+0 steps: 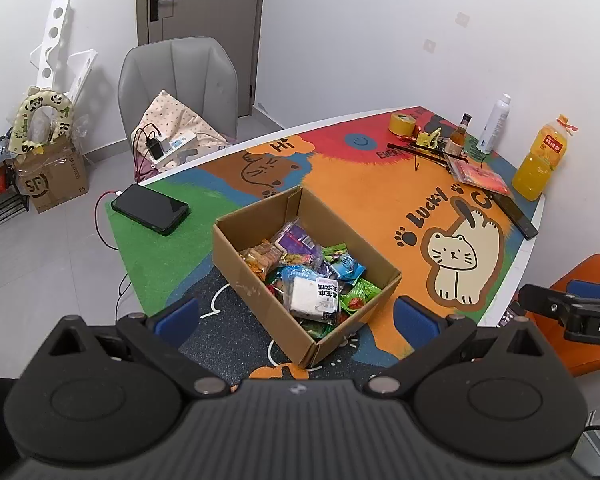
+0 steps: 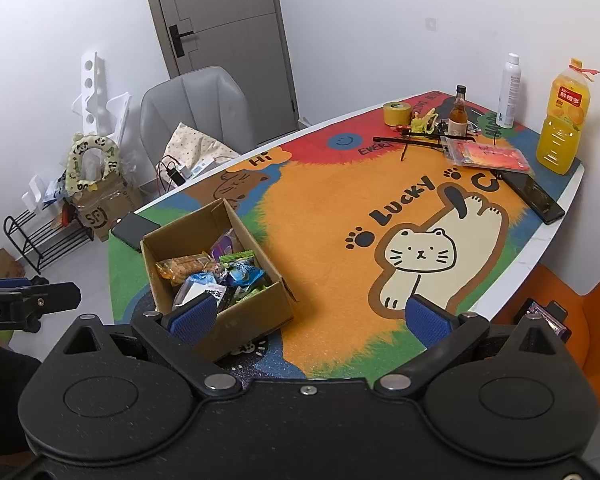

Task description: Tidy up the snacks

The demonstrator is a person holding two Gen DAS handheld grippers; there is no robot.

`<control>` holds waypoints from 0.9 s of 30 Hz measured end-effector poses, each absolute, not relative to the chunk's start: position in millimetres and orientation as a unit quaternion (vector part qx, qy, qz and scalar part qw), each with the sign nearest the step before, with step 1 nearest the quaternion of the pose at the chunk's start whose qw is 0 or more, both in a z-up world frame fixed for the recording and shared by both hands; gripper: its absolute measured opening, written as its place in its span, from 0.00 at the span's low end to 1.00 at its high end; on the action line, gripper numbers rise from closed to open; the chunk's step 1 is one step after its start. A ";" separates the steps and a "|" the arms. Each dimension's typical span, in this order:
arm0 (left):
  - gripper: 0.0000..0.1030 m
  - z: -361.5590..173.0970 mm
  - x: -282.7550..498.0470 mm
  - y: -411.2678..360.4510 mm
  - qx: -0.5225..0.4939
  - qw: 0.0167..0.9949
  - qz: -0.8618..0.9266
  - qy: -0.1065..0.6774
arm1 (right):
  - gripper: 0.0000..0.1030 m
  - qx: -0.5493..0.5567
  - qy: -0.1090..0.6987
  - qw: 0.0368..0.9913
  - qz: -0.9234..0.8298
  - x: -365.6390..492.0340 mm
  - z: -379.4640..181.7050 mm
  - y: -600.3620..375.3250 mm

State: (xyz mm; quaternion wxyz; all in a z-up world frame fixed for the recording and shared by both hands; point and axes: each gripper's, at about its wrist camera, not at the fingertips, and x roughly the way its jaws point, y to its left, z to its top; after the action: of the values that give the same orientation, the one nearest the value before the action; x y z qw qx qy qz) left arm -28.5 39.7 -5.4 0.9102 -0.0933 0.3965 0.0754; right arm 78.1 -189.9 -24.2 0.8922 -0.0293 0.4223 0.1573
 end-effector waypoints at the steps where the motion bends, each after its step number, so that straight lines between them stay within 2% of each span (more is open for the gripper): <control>1: 1.00 -5.2 -28.5 39.5 -0.092 0.910 0.076 0.396 | 1.00 -0.030 0.421 0.893 0.157 78.3 -23.9 -190.0; 27: 1.00 -8.3 -29.1 38.6 -0.091 0.909 0.078 0.400 | 1.00 -0.029 0.422 0.893 0.156 77.8 -26.1 -193.0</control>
State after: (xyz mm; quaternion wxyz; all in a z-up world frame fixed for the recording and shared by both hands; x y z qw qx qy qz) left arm -29.1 38.6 -8.3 0.9086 -0.0908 0.4003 0.0779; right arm 77.8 -193.0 -26.1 0.8925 -0.0289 0.4221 0.1561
